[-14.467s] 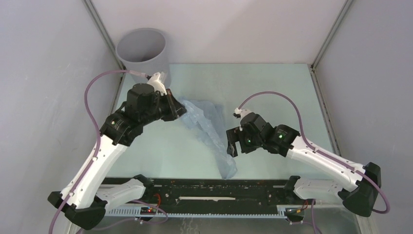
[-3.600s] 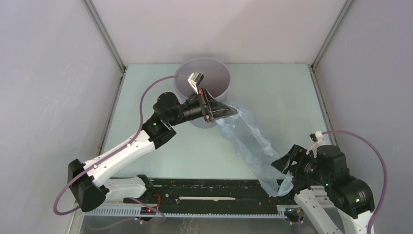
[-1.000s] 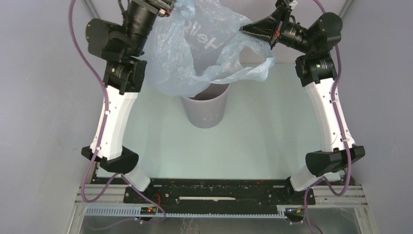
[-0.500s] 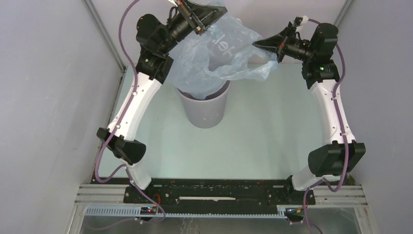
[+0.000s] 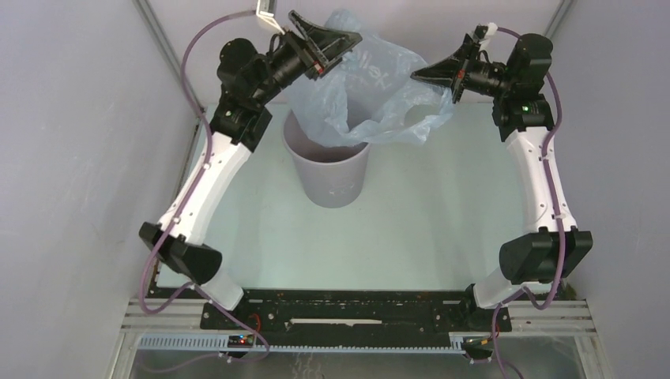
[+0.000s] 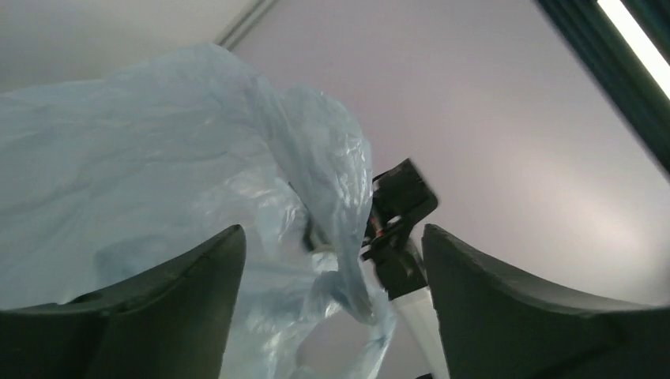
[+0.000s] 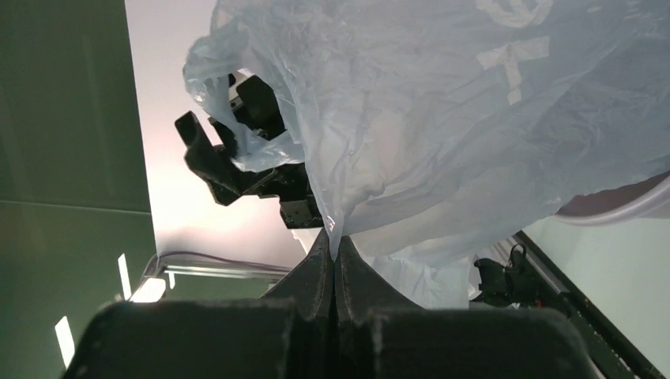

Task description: Put the trash bags into the trash bin

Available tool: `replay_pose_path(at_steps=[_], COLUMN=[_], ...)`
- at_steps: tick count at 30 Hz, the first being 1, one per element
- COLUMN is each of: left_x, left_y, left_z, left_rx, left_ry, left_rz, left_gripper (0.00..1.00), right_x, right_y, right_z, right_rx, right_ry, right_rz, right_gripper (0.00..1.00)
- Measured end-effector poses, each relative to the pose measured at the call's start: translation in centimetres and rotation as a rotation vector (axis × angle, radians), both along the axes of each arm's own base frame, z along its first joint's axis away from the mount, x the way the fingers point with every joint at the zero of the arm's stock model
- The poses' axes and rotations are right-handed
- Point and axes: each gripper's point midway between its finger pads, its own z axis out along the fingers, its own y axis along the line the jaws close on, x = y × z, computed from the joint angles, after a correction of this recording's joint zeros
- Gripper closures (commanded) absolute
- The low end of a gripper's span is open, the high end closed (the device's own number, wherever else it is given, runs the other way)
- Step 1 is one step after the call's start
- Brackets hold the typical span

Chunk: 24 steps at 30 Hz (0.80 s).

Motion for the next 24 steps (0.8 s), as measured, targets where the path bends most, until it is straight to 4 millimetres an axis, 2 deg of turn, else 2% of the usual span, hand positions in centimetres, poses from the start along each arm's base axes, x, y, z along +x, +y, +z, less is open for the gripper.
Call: replay_pose_path(at_steps=[2, 4, 7, 11, 12, 15, 16, 19, 24], left_x=[-0.3, -0.6, -1.1, -3.0, -3.7, -5.2, -5.1, -4.2, 0.6], left_y=[1.2, 2.9, 6.4, 11.6, 12.9, 16.2, 17.1, 19.0, 18.8], left_z=[-1.7, -2.4, -2.3, -1.1, -0.8, -0.6, -1.0, -2.5, -6.5], left_rx=[0.051, 0.093, 0.146, 0.18, 0.181, 0.172, 0.167, 0.148, 0.153], left_ry=[0.031, 0.044, 0.032, -0.015, -0.028, -0.032, -0.005, 0.083, 0.242], left_rz=[0.048, 0.098, 0.191, 0.32, 0.354, 0.446, 0.475, 0.526, 0.51], left_gripper=[0.0, 0.0, 0.0, 0.02, 0.06, 0.31, 0.36, 0.4, 0.5], right_x=[0.0, 0.1, 0.2, 0.1, 0.1, 0.1, 0.1, 0.0, -0.2], right_y=[0.1, 0.2, 0.2, 0.2, 0.2, 0.2, 0.2, 0.3, 0.7], right_z=[-0.7, -1.3, -1.7, -1.7, -1.7, -1.9, -1.9, -1.9, -2.4], right_rx=[0.0, 0.0, 0.002, 0.003, 0.004, 0.005, 0.005, 0.005, 0.005], right_ry=[0.02, 0.04, 0.058, 0.061, 0.064, 0.071, 0.072, 0.074, 0.088], right_rz=[0.011, 0.016, 0.02, 0.025, 0.026, 0.03, 0.03, 0.034, 0.045], right_gripper=[1.0, 1.0, 1.0, 1.0, 1.0, 1.0, 1.0, 1.0, 1.0])
